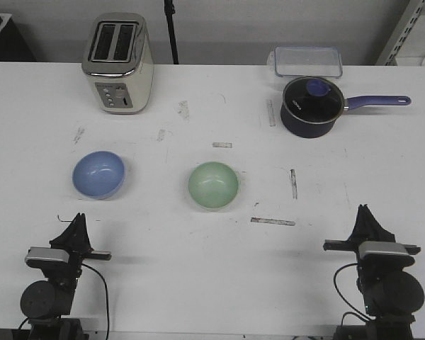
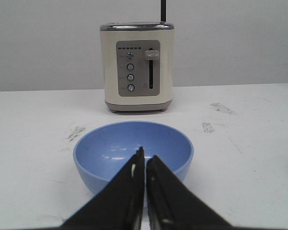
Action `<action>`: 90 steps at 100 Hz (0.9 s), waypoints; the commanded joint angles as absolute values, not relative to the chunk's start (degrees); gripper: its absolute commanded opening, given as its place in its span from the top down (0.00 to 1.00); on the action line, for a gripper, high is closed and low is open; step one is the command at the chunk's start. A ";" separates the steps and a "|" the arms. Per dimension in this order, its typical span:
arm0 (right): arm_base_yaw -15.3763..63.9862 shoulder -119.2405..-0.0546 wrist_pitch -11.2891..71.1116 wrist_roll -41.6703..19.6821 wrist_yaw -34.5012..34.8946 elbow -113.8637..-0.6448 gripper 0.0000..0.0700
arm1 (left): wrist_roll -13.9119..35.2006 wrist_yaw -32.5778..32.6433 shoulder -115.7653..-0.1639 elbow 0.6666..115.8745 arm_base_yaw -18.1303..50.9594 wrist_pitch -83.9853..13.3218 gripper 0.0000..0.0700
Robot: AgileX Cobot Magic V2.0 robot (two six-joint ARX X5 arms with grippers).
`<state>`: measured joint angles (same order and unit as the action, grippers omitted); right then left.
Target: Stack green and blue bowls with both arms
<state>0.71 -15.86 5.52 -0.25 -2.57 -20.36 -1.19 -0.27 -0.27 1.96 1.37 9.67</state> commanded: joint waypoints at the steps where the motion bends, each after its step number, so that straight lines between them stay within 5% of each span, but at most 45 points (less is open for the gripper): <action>1: 0.80 -13.52 5.67 -0.19 -1.58 -20.53 0.98 | -1.93 -0.40 -0.19 0.69 1.34 10.37 1.00; 58: 0.80 -7.07 6.11 -0.32 -1.50 -20.56 0.98 | -1.93 -0.40 -0.19 0.69 1.34 10.37 1.00; 72: 0.80 -7.07 5.89 -9.63 -1.45 -20.56 0.98 | -1.93 -0.40 -0.19 0.69 1.34 10.37 1.00; 90: 0.80 -7.07 6.04 -9.78 -1.52 -20.56 0.98 | -1.91 -0.40 -0.19 0.69 1.34 10.70 1.00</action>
